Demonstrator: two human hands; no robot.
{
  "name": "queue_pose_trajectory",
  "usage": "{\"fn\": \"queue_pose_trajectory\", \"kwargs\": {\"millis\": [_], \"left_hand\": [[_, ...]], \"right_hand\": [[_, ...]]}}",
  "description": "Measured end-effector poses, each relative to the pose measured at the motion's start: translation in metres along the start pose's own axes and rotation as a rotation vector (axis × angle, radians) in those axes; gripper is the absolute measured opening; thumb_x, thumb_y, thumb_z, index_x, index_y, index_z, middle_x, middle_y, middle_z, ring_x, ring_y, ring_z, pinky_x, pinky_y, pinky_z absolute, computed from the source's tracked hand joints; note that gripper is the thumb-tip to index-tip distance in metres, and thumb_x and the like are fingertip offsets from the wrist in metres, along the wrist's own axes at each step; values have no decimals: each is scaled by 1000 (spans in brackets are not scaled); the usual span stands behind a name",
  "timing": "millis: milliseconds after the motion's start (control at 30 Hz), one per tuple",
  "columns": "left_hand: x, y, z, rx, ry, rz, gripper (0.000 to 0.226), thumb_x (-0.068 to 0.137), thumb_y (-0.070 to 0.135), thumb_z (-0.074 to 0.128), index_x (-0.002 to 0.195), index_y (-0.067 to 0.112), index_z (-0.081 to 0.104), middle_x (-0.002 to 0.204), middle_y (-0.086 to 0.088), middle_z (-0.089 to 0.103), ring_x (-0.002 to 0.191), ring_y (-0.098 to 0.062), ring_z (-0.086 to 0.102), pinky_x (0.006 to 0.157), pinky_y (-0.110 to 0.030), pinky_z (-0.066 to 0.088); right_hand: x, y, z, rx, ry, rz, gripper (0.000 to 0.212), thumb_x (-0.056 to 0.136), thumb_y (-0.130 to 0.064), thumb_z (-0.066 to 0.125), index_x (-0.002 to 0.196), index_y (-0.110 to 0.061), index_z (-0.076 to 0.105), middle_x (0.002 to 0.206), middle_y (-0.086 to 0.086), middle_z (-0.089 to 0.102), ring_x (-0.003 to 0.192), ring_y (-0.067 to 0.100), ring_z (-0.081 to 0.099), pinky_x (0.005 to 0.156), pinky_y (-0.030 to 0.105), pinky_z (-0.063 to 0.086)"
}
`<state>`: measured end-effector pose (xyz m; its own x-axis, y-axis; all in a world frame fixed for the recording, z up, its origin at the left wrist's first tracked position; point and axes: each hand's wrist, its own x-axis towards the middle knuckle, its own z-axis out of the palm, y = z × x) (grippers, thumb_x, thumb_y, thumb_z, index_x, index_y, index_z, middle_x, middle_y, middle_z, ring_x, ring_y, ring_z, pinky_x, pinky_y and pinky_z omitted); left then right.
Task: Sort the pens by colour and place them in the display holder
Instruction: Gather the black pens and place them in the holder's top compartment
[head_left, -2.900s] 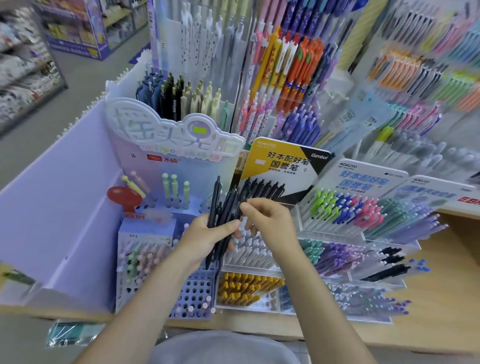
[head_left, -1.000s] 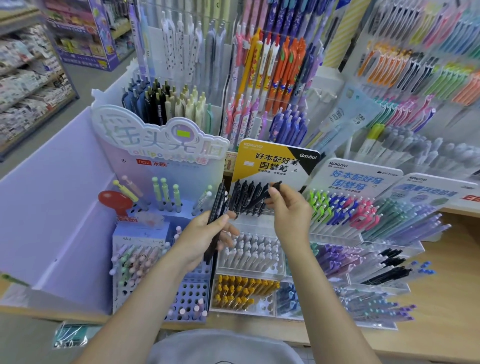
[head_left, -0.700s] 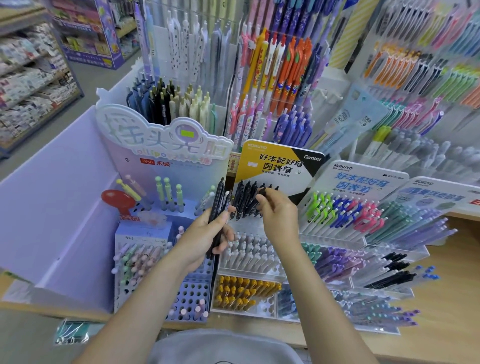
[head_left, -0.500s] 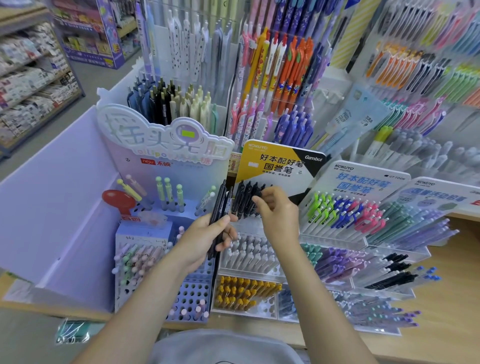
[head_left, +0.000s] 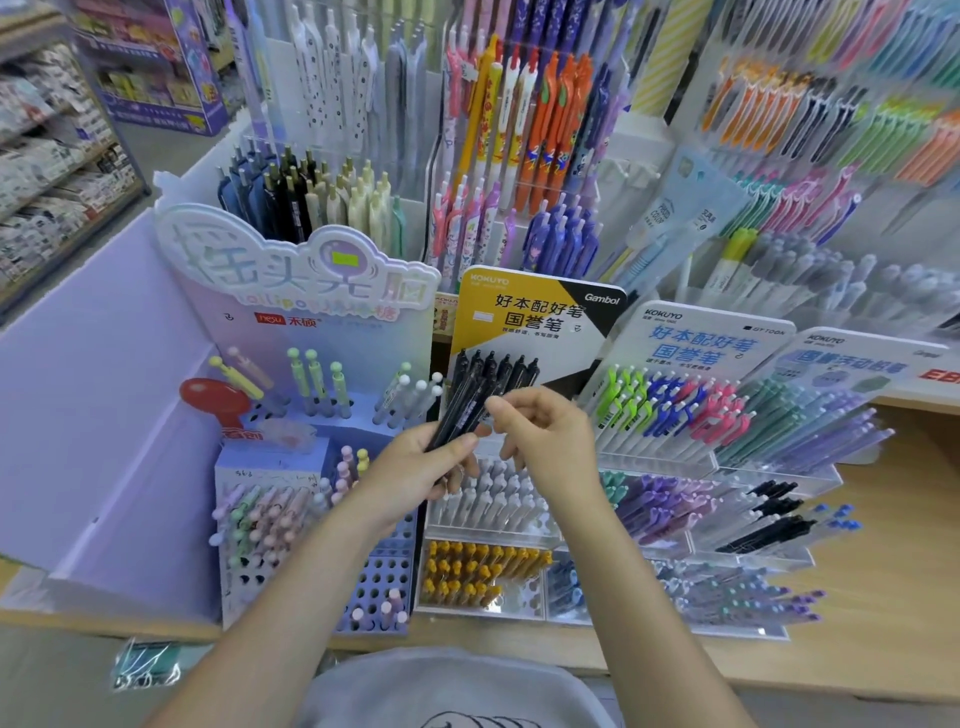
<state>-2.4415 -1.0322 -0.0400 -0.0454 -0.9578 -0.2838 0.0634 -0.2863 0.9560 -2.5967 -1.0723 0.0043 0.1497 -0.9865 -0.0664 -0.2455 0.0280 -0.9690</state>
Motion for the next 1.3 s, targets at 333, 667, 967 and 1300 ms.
{"fn": "queue_pose_trajectory", "kwargs": {"millis": [333,667,967,1300], "left_hand": [[0,12,11,12,28,-27,13,102,23,55,106,14,63,77,-4,72,57,-14,58,46,-20,39],[6,7,17,-15,239,-57,22,98,34,61,92,13,64,71,1,68,51,-15,52,45,-21,38],[4,1,12,-99,200,-59,21,103,26,52,114,15,65,74,-6,63,48,-12,48,39,-15,34],[4,1,12,-124,142,-18,22,104,21,49,121,14,62,76,-5,67,54,-12,53,44,-19,32]], "right_hand": [[7,4,-25,168,-67,124,19,94,-19,65,101,-2,66,82,9,71,68,22,67,62,33,57],[28,-2,-37,181,19,56,12,98,-13,57,99,-11,68,88,16,71,75,20,72,68,26,59],[43,18,-35,-378,77,-373,13,98,-12,55,104,-10,66,87,3,61,78,12,58,70,30,50],[51,12,-27,-599,8,-524,14,98,-13,55,89,-6,62,71,-6,46,60,1,40,56,20,28]]}}
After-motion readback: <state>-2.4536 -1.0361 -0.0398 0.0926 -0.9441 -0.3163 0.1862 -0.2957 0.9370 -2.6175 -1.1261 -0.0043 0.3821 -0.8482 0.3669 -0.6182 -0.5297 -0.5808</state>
